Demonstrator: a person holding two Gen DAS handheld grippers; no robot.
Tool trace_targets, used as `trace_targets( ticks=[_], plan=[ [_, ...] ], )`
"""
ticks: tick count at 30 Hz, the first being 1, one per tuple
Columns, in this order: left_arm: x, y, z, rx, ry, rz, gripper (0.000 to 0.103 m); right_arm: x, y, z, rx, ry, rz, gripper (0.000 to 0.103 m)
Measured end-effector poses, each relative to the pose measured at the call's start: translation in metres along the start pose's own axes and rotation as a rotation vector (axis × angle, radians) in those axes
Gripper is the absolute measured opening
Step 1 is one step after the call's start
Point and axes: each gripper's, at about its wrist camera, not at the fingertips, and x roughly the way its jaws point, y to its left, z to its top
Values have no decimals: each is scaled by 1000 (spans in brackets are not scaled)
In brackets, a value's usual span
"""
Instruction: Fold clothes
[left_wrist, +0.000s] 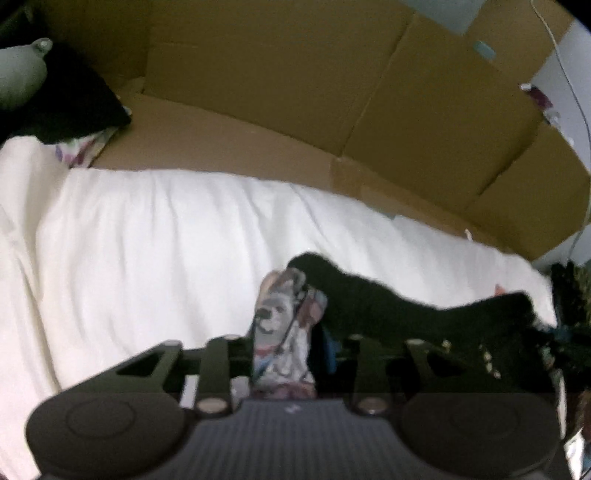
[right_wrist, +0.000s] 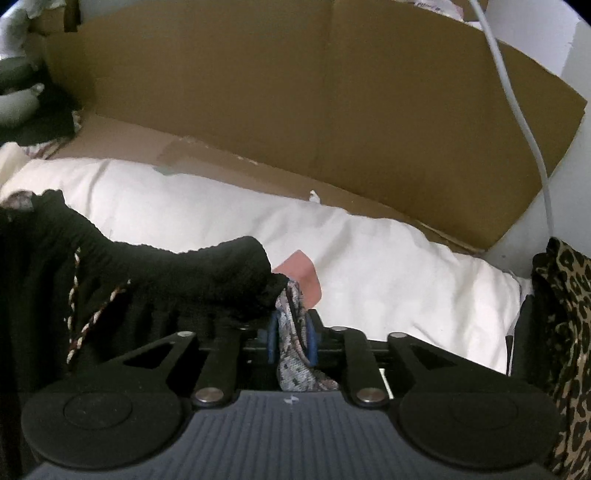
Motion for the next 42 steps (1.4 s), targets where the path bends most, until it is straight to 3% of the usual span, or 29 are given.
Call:
trace_targets(
  ticks=[2, 3, 11, 16, 24, 31, 37, 42],
  plan=[
    [-2, 3, -8, -7, 5, 5, 61, -6, -3, -3, 11, -10, 25, 45],
    [-4, 5, -13, -14, 10, 12, 62, -10, -5, -4, 17, -14, 33, 45],
    [-47, 18, -48, -40, 14, -12, 61, -57, -27, -25, 79, -22, 110, 45],
    [-81, 23, -69, -74, -6, -25, 60, -99, -42, -44, 79, -50, 89, 45],
    [-123, 17, -92, -79, -20, -65, 60, -163, -53, -88, 143, -113, 124, 45],
    [-157, 9, -121, -117, -49, -75, 59, -204, -41, -124, 135, -137, 159, 45],
    [-168, 9, -170, -197, 11, -92, 55, -227, -31, -159, 233, -124, 245, 45],
    [-167, 23, -211, -289, 101, -122, 48, -225, -18, -195, 244, -49, 264, 45]
  ],
)
